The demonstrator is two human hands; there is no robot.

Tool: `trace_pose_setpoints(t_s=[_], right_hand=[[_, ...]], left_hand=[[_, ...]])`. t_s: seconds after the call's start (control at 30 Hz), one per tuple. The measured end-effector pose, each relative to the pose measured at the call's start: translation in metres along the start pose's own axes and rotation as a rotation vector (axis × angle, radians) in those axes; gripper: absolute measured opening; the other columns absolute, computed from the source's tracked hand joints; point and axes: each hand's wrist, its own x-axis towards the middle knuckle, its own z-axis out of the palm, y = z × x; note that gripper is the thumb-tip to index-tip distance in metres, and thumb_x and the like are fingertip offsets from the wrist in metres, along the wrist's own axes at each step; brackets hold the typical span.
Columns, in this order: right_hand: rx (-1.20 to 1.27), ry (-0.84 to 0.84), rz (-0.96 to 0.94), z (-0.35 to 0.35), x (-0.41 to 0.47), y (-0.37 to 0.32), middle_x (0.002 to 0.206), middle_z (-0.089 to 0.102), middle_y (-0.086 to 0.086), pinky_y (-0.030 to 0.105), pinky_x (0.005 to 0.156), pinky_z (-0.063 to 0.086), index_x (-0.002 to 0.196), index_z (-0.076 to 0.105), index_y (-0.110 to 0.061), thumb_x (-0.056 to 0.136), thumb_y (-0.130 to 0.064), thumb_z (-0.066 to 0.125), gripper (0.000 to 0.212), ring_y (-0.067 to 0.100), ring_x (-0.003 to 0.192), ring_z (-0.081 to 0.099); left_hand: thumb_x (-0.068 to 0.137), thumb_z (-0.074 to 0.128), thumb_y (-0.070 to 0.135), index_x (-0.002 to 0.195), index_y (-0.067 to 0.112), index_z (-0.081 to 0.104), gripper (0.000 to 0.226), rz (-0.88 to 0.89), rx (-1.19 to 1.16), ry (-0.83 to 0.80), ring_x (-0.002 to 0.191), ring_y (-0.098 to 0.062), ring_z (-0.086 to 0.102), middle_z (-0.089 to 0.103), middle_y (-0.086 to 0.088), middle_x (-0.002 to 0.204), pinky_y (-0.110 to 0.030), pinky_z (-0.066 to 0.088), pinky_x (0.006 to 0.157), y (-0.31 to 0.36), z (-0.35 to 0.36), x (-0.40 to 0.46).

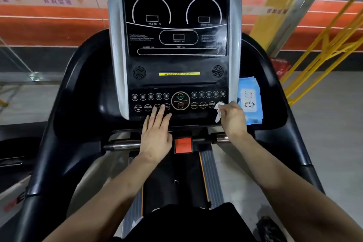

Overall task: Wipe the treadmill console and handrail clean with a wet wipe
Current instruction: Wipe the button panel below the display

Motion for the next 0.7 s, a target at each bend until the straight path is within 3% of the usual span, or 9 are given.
trace_pose_setpoints(t_s=[0.17, 0.27, 0.33, 0.47, 0.57, 0.7], right_hand=[[0.105, 0.120, 0.054, -0.005, 0.012, 0.003, 0.086, 0.060, 0.012, 0.034, 0.067, 0.054, 0.088, 0.074, -0.003, 0.092, 0.007, 0.061, 0.017, 0.028, 0.074, 0.062], [0.172, 0.099, 0.010, 0.007, 0.016, -0.016, 0.094, 0.061, 0.010, 0.024, 0.079, 0.042, 0.098, 0.076, -0.007, 0.096, -0.004, 0.059, 0.017, 0.025, 0.090, 0.058], [0.215, 0.074, -0.053, 0.019, 0.022, -0.041, 0.099, 0.059, 0.007, 0.017, 0.077, 0.033, 0.103, 0.073, -0.011, 0.098, -0.010, 0.055, 0.019, 0.019, 0.092, 0.052], [0.210, 0.014, -0.281, 0.040, 0.013, -0.103, 0.085, 0.053, 0.009, 0.032, 0.059, 0.046, 0.086, 0.069, -0.007, 0.079, 0.000, 0.070, 0.010, 0.023, 0.071, 0.052], [0.163, -0.075, -0.412, 0.049, 0.002, -0.103, 0.091, 0.053, 0.008, 0.038, 0.063, 0.054, 0.104, 0.071, -0.009, 0.083, -0.002, 0.070, 0.022, 0.027, 0.082, 0.058], [0.213, 0.020, -0.246, 0.043, 0.003, -0.053, 0.085, 0.049, -0.010, 0.029, 0.071, 0.047, 0.095, 0.073, -0.016, 0.094, -0.016, 0.058, 0.015, 0.007, 0.079, 0.055]], left_hand=[[0.088, 0.056, 0.013, 0.156, 0.017, 0.042, 0.069, -0.040, 0.006, 0.001, 0.162, -0.025, 0.004, 0.014, -0.003, 0.174, -0.050, 0.018, 0.130, 0.019, 0.003, 0.003], [0.089, 0.056, 0.012, 0.157, 0.017, 0.041, 0.070, -0.056, 0.013, 0.006, 0.162, -0.025, 0.004, 0.015, -0.003, 0.174, -0.051, 0.018, 0.130, 0.021, 0.001, -0.002], [0.090, 0.055, 0.011, 0.157, 0.017, 0.040, 0.070, -0.074, 0.011, 0.005, 0.162, -0.025, 0.003, 0.015, -0.004, 0.174, -0.051, 0.017, 0.130, 0.018, -0.002, -0.005], [0.089, 0.055, 0.009, 0.157, 0.017, 0.040, 0.070, -0.125, 0.017, 0.023, 0.162, -0.024, 0.003, 0.015, -0.003, 0.174, -0.050, 0.015, 0.130, 0.010, -0.009, -0.012], [0.088, 0.055, 0.006, 0.155, 0.016, 0.042, 0.069, -0.156, 0.000, 0.046, 0.162, -0.024, 0.006, 0.018, -0.005, 0.174, -0.050, 0.016, 0.130, 0.002, -0.015, -0.013], [0.089, 0.055, 0.007, 0.155, 0.016, 0.042, 0.068, -0.157, 0.004, 0.055, 0.162, -0.024, 0.006, 0.017, -0.004, 0.174, -0.049, 0.016, 0.130, -0.011, -0.017, -0.013]])
